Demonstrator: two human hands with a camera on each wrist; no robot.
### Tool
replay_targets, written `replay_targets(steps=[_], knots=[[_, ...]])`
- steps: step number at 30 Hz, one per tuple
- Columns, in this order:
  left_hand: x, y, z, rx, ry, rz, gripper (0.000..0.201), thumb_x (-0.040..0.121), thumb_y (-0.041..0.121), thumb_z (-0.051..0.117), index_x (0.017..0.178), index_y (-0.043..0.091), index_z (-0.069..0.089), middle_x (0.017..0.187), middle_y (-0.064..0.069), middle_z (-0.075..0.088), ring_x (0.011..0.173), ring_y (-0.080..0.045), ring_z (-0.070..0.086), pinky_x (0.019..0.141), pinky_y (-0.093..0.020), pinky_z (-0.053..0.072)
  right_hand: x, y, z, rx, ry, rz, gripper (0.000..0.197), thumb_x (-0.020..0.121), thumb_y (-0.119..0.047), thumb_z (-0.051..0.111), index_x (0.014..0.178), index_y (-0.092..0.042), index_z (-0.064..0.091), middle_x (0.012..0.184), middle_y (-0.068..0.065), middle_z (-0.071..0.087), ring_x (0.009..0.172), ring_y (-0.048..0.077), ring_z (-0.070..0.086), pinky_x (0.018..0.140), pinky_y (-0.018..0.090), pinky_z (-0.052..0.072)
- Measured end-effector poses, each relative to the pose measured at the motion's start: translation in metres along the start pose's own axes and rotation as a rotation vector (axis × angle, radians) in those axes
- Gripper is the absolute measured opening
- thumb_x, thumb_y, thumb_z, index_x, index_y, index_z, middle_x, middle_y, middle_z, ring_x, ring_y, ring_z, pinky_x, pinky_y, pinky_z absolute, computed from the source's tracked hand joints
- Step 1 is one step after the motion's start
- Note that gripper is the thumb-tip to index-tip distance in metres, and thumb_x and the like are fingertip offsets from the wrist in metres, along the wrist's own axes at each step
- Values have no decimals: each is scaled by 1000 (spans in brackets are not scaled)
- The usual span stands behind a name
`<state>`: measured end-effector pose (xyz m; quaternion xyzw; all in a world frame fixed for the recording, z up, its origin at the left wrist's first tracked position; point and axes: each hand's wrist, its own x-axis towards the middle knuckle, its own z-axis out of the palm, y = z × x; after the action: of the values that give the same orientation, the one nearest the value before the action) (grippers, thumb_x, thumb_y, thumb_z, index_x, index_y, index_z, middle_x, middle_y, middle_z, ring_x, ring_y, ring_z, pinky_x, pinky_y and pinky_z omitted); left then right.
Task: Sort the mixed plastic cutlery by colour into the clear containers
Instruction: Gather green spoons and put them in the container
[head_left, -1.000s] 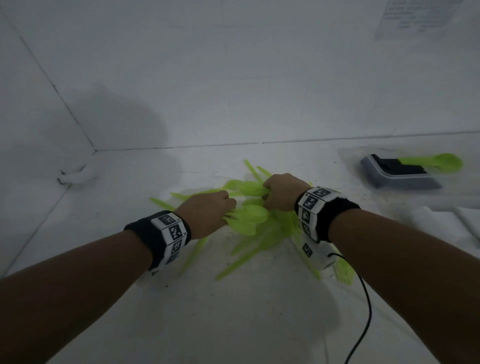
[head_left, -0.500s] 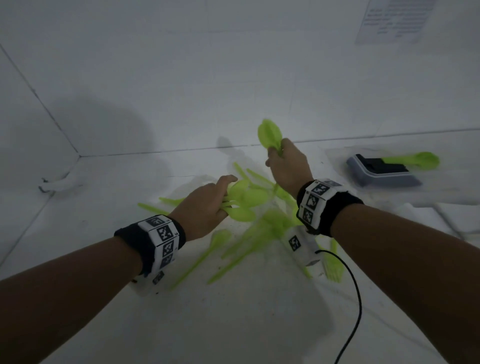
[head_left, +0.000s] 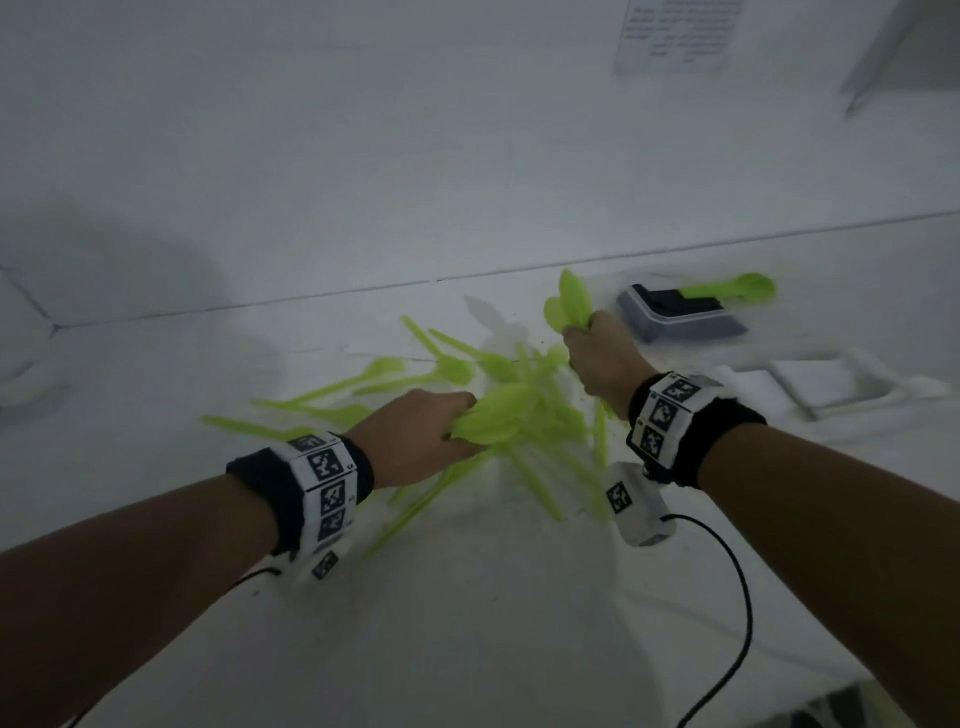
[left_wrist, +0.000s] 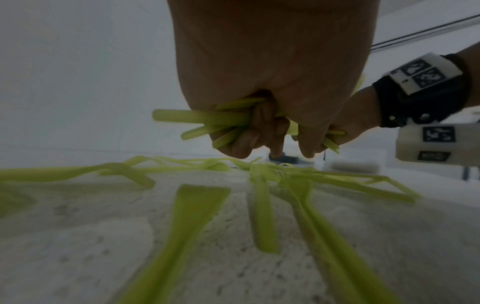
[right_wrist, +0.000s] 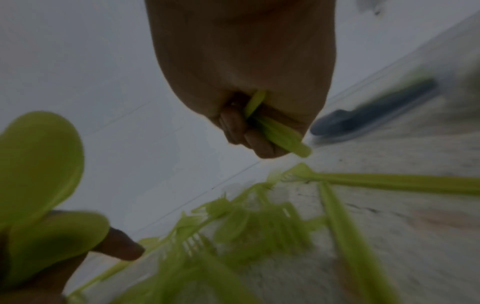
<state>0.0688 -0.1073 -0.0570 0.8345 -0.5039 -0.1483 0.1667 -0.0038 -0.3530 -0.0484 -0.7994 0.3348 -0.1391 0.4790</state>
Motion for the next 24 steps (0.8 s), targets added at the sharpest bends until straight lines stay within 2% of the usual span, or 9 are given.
replay_targets(steps=[3,6,9,11,13,15,18,21,24], knots=[[-4,-1,4,116,-153,40,47,98,56,55,140,35,56,117,6,70,100,-13,65,86,-33,52,-13,22,-15,-319,-98,2,28,99,-39,55,98,-11,57,93,7,60,84,27,57,71,34,41],[-11,-8,2,60,-169,48,43,97,59,56,139,47,55,119,12,70,107,-10,65,92,-35,52,-29,36,-27,-585,-181,-70,34,97,-47,62,100,-13,60,96,3,59,92,25,56,76,32,38],[-12,-16,-5,91,-199,-68,65,93,66,58,151,41,42,143,13,57,124,-12,58,103,-34,47,-38,42,-33,-589,-179,-148,23,96,-40,64,97,-18,61,90,-3,57,86,20,54,72,31,37],[-13,-18,-7,117,-232,-127,75,93,67,56,157,36,33,148,10,51,124,-13,56,105,-34,46,-40,41,-32,-552,-187,-209,16,95,-32,63,102,-18,66,93,-1,64,89,22,59,72,32,41],[-15,-13,-7,143,-214,-105,55,101,46,54,152,30,41,138,4,59,116,-17,59,98,-36,49,-39,36,-29,-560,-224,-255,20,93,-25,62,110,-18,68,103,3,69,97,24,62,78,32,47],[-19,-6,-8,152,-166,-88,37,98,33,42,130,20,55,116,0,66,102,-23,62,88,-40,50,-35,30,-25,-617,-278,-289,28,90,-22,61,118,-21,67,110,2,68,105,26,61,79,30,44],[-27,-2,-10,149,-122,-88,48,85,32,31,123,14,54,112,-1,64,99,-24,60,87,-44,50,-25,19,-16,-740,-345,-329,40,89,-19,61,128,-28,64,115,2,65,112,27,60,80,29,42],[-34,-8,-11,145,-96,-97,29,89,28,39,114,21,52,95,1,63,84,-21,60,76,-43,51,-14,12,-8,-852,-373,-342,48,90,-19,60,136,-33,59,131,3,63,119,29,59,85,31,45],[-37,-17,-15,139,-40,-127,12,94,26,49,105,26,55,85,5,63,76,-18,59,68,-39,50,-7,9,-3,-889,-427,-392,39,91,-21,59,128,-33,65,129,2,64,119,29,59,86,31,44]])
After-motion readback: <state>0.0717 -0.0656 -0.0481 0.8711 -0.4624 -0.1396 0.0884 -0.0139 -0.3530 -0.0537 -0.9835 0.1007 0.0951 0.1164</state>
